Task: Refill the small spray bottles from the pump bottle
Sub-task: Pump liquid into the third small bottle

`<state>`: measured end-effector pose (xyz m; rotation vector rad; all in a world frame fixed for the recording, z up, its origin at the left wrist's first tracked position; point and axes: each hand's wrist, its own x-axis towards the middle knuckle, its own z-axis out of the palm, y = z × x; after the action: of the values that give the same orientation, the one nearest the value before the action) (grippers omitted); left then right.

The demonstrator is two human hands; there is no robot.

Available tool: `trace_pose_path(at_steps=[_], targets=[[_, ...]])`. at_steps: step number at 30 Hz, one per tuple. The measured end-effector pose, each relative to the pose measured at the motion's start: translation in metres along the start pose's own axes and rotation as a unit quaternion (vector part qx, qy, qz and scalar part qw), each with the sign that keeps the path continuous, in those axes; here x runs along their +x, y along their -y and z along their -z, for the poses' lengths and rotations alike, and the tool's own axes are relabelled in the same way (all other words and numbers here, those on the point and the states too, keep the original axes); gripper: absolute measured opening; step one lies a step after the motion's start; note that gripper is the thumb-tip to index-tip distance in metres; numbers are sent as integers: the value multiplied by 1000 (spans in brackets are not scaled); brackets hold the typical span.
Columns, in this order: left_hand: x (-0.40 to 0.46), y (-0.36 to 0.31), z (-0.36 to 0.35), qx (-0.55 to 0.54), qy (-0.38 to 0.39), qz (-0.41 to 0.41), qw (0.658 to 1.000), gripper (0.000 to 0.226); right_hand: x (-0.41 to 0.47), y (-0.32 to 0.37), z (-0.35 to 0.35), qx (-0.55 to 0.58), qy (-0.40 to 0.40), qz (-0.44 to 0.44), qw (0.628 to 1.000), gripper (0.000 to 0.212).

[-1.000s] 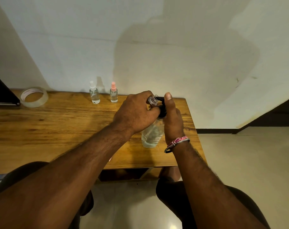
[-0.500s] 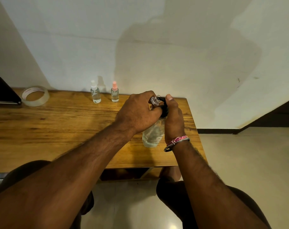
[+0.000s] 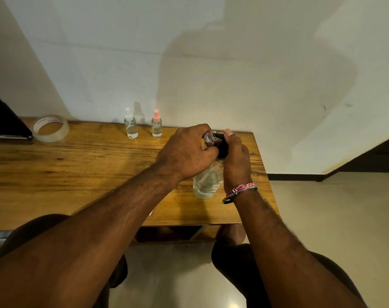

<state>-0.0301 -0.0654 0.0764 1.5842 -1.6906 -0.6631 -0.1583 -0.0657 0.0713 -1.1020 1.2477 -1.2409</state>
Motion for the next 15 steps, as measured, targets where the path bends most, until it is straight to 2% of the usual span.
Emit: trace_pose_path(at_steps=[15], targets=[[-1,-4,4,-27,-16,-4,999,5,-6,3,-4,-18,25,22,999,47]])
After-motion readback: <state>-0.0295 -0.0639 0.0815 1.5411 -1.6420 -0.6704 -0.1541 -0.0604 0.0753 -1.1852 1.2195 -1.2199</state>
